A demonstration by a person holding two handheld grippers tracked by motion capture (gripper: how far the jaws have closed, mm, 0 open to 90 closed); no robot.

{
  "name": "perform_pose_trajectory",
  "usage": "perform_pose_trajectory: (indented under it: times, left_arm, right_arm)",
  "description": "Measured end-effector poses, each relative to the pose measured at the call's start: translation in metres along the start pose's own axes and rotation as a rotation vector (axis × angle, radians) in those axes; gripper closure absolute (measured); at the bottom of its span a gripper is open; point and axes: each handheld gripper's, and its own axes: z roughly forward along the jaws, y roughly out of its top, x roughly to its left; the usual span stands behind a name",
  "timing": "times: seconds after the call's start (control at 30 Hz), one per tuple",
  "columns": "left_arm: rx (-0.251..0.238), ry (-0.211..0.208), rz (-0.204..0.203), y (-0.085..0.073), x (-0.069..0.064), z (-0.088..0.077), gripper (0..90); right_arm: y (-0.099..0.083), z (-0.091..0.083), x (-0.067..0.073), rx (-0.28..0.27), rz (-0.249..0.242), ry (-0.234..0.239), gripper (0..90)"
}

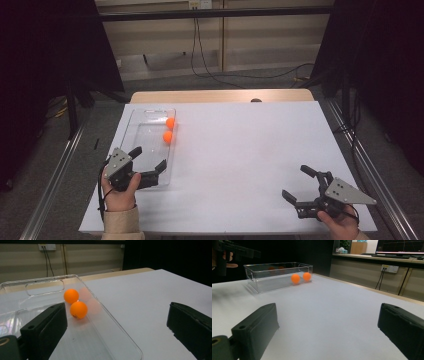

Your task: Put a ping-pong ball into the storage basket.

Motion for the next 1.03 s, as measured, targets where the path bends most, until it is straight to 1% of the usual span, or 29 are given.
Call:
perform_pose_trajectory:
  times: [0.27,0.37,0.57,0.7,1.03]
  left_arm:
    - [-0.004,0.001,-0.002,-0.0022,0.0009,-0.001,3.0]
    - [0.001,0.002,0.002,-0.0029,0.0004,-0.0008,3.0]
    - [-0.003,-0.006,0.001,-0.0038,0.0,-0.0003,3.0]
    - [0.0,-0.009,0.008,-0.0044,0.0004,0.0001,3.0]
    - [-0.006,-0.014,0.006,-0.004,0.0004,0.0012,3.0]
  right_arm:
    - [-0.0003,-0.0001,-0.0002,-0.001,0.0,-0.002,2.6]
    - [-0.0003,-0.0002,-0.0004,0.0,0.0,0.0,2.6]
    - [-0.0004,-0.0001,-0.0003,0.0,0.0,-0.001,2.6]
    - [-0.0006,-0.0003,-0.0008,0.001,0.0,-0.002,2.6]
    - [-0.0009,-0.0005,-0.0011,0.001,-0.004,-0.004,2.6]
